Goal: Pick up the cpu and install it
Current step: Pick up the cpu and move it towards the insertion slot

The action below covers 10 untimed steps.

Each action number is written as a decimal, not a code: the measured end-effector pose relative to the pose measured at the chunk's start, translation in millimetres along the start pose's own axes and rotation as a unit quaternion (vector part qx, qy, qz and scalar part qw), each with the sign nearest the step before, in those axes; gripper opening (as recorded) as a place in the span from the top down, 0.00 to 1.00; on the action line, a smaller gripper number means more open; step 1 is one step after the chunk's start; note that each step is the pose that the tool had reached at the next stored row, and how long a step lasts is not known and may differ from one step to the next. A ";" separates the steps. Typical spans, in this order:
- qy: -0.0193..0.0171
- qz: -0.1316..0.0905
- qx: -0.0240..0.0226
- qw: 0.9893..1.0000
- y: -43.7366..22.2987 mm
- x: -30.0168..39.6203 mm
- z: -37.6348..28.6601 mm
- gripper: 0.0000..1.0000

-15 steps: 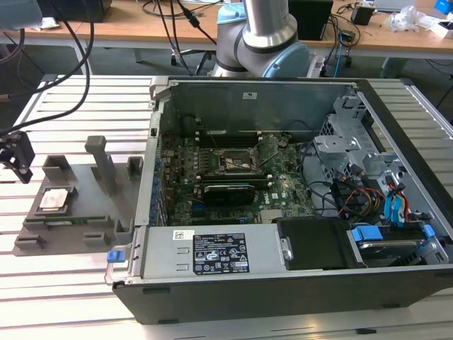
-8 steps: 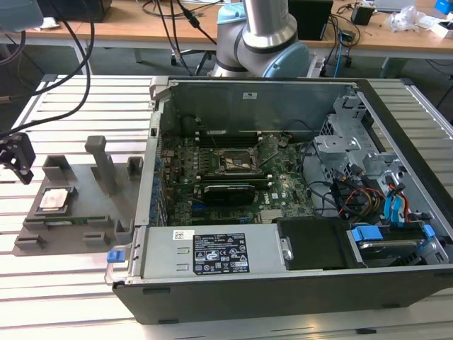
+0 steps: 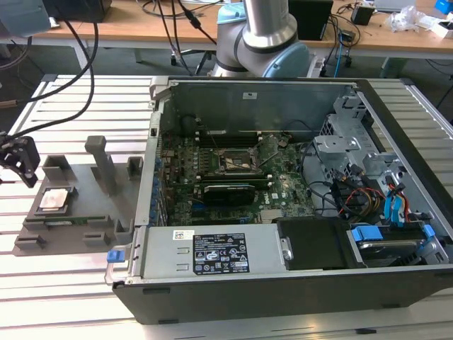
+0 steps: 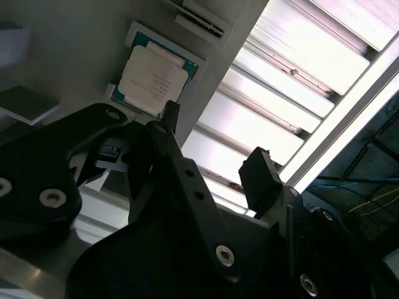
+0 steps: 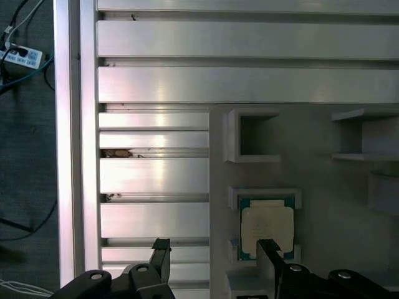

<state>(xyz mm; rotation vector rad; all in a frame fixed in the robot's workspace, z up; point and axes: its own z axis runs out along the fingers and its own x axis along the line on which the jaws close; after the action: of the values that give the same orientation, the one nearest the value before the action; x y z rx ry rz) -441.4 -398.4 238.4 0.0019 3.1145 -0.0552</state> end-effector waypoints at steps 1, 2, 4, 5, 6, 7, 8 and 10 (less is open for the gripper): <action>0.000 0.000 0.000 1.000 0.1 -1.7 0.5 0.34; 0.000 -0.001 0.000 1.000 0.1 -3.7 0.9 0.34; 0.000 -0.001 0.000 1.000 0.1 -6.4 1.4 0.34; 0.000 -0.002 0.000 1.000 0.1 -8.9 1.6 0.34; 0.000 -0.002 0.000 1.000 0.1 -10.6 1.8 0.34; 0.000 -0.002 0.000 1.000 0.1 -13.3 2.0 0.34; 0.000 -0.002 0.000 1.000 0.1 -15.4 2.2 0.34; 0.001 -0.002 0.000 1.000 0.2 -24.4 2.8 0.34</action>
<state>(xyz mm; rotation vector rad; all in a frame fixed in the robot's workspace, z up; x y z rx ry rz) -416.9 -398.4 236.2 -0.0046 3.1165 -0.0552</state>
